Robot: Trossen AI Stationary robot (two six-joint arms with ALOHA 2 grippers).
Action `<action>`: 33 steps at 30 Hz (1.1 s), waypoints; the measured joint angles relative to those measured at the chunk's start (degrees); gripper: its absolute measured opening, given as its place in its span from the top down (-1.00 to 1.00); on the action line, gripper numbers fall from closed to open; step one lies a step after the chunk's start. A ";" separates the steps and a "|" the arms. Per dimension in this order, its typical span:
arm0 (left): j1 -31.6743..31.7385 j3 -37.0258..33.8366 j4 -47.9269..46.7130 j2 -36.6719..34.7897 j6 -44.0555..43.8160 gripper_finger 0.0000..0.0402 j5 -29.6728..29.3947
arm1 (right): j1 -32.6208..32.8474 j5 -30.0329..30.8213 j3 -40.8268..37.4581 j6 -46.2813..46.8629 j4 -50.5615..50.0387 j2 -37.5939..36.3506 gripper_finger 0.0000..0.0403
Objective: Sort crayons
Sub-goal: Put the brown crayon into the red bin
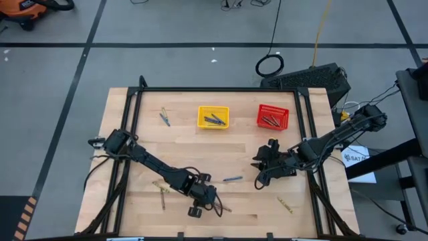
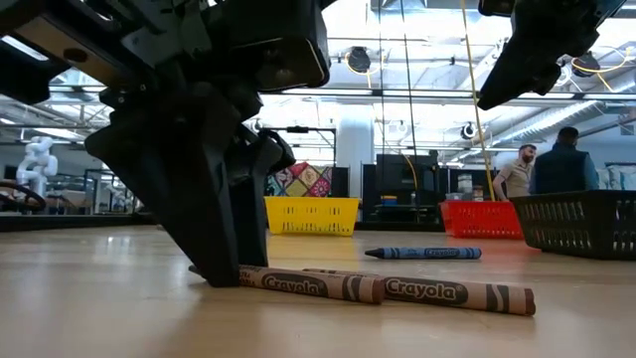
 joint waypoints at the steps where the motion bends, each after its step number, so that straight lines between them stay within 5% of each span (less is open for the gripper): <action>1: -0.16 0.00 -0.22 0.00 0.12 0.49 0.08 | 0.00 0.00 0.00 -0.01 0.00 0.00 0.48; 23: -3.03 -0.29 -1.68 0.20 1.49 0.94 1.00 | 0.00 -0.02 0.00 -0.24 -0.02 0.00 0.48; 33: -3.08 -0.29 -2.71 0.15 1.72 0.96 3.06 | 0.02 -0.04 0.00 -0.24 -0.02 0.00 0.48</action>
